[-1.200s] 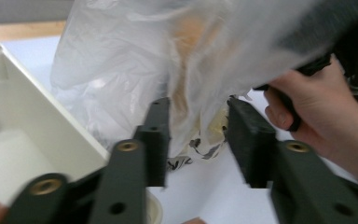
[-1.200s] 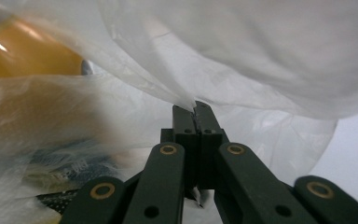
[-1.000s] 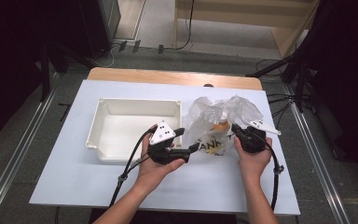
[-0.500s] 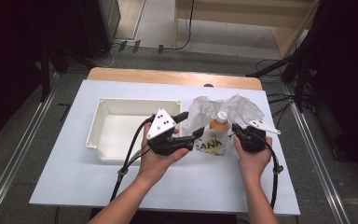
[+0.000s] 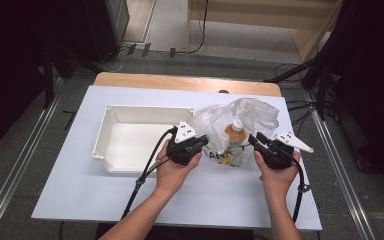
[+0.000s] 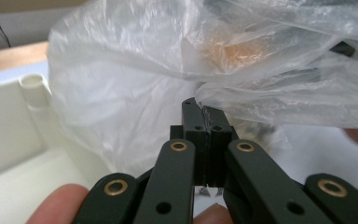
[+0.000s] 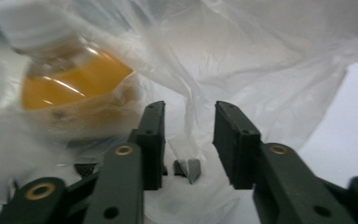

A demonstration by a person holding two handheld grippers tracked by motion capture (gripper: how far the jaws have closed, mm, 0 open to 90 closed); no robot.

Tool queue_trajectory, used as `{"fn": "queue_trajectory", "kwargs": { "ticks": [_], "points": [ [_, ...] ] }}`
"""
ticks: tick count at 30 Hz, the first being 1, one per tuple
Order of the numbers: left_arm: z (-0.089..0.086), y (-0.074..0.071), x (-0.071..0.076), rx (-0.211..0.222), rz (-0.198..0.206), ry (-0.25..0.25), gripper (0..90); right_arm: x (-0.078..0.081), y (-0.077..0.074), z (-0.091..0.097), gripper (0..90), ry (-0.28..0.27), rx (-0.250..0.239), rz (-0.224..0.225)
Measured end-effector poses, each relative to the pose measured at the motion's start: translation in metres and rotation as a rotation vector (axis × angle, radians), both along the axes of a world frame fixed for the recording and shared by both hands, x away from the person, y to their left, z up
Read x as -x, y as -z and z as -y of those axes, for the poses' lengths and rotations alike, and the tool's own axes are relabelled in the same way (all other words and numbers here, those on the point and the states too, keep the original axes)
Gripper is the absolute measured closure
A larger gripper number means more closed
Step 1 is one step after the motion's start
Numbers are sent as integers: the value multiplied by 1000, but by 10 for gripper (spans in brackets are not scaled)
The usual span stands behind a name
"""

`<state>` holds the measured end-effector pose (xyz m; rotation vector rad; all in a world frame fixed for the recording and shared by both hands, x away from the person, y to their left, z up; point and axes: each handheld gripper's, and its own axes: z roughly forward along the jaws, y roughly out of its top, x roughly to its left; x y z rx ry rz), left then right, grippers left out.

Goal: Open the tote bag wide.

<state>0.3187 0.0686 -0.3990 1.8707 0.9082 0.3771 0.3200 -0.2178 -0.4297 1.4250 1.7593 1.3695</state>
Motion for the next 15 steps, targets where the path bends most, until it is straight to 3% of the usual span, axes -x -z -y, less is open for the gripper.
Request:
{"fn": "queue_trajectory", "kwargs": {
  "ticks": [5, 8, 9, 13, 15],
  "points": [
    [5, 7, 0, -29, -14, -3, 900, 12, -18, 2, 371, 0, -24, 68],
    [6, 9, 1, -32, -14, -1, 900, 16, -27, 0, 314, 8, -18, 99],
    [7, 11, 1, -41, -14, -4, 900, 19, -40, -2, 258, 10, -15, 137],
    [8, 16, 2, -47, -19, -10, 900, 21, -59, -8, 187, 33, -5, 180],
    [8, 19, 4, -56, -14, -13, 900, 17, -66, -10, 154, 29, -41, 172]
  ]
}}
